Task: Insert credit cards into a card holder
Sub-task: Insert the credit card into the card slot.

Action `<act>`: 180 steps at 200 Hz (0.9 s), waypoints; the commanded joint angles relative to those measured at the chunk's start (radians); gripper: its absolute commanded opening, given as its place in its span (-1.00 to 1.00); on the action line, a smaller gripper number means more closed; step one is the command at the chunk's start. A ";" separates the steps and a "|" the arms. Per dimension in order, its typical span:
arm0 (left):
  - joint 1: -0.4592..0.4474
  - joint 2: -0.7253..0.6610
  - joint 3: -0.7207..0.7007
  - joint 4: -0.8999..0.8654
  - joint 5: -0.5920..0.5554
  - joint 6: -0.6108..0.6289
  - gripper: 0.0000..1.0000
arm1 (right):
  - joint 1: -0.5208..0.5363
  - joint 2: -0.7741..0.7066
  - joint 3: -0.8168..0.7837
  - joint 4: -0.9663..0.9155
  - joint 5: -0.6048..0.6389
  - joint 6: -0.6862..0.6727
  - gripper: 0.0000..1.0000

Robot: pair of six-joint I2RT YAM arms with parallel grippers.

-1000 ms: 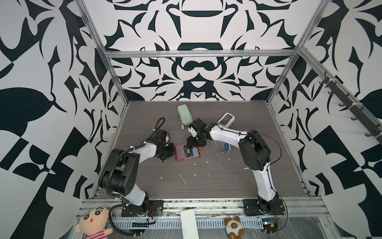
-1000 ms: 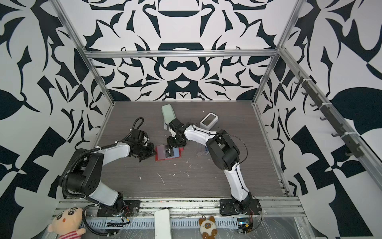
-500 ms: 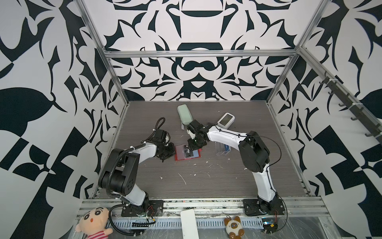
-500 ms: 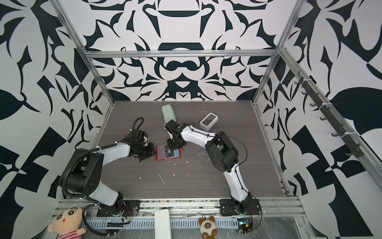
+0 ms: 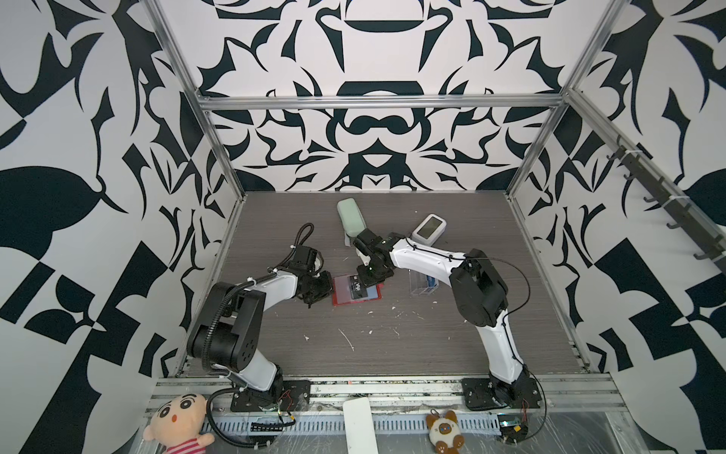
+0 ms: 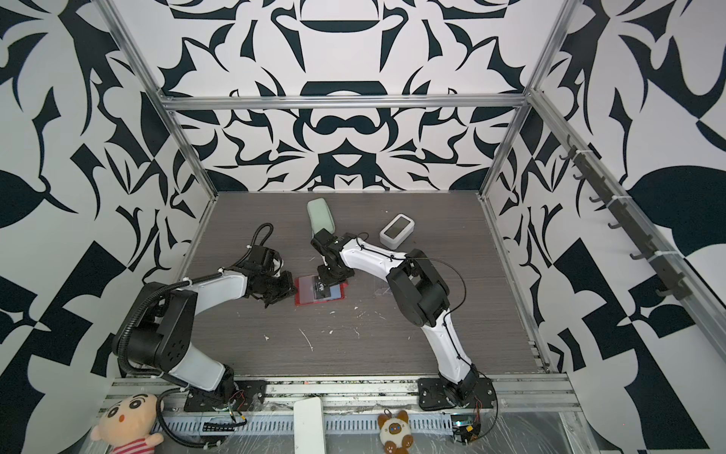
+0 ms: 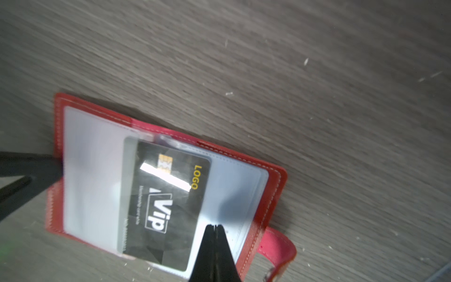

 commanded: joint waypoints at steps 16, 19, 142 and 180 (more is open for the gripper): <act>0.001 -0.008 -0.010 -0.029 0.001 -0.004 -1.00 | 0.011 0.025 0.057 -0.045 -0.002 -0.013 -1.00; 0.000 -0.007 -0.010 -0.029 0.001 -0.004 -1.00 | 0.011 0.028 0.058 -0.045 -0.006 -0.013 -1.00; 0.000 0.003 -0.005 -0.029 0.007 -0.004 -1.00 | 0.013 0.046 0.027 0.061 -0.229 0.009 -1.00; 0.001 0.009 0.001 -0.030 0.015 0.001 -1.00 | 0.012 0.046 0.016 0.095 -0.277 0.017 -1.00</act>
